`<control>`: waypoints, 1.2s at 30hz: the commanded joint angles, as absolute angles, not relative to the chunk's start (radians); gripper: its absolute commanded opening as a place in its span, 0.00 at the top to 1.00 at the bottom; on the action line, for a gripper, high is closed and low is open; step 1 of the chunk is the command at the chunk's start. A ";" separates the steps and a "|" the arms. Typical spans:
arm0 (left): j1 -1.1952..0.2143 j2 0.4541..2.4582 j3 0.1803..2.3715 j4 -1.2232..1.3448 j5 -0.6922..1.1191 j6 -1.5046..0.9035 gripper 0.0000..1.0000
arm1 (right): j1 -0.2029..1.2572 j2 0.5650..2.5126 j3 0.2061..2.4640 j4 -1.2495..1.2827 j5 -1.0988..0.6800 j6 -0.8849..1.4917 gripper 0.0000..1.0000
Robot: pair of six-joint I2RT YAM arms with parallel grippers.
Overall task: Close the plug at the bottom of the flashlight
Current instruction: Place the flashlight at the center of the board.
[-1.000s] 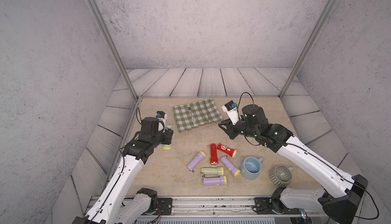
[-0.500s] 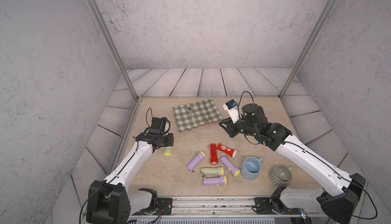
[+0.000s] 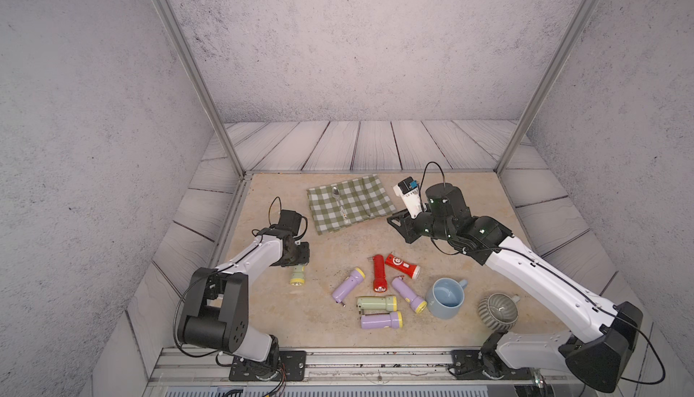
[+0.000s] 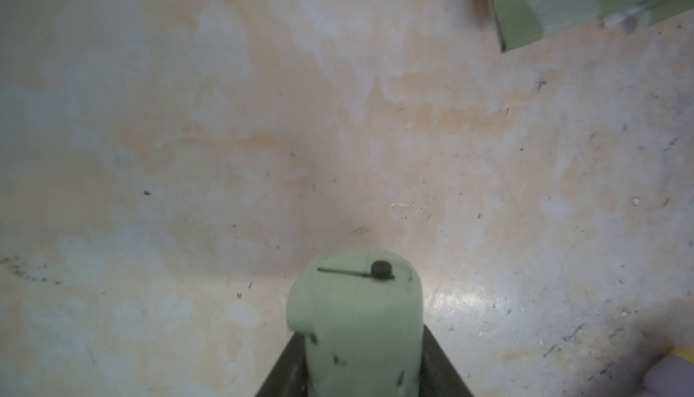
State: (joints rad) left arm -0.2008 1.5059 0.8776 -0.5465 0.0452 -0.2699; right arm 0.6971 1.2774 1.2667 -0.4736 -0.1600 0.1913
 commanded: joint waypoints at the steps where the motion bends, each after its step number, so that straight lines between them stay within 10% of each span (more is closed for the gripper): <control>1: -0.187 1.531 0.925 -0.590 0.000 -0.261 0.97 | 0.693 1.276 1.261 -0.470 -0.176 0.204 0.74; 36: -0.149 1.655 0.969 -0.591 0.054 -0.256 0.61 | 0.680 1.279 1.255 -0.465 -0.188 0.214 0.74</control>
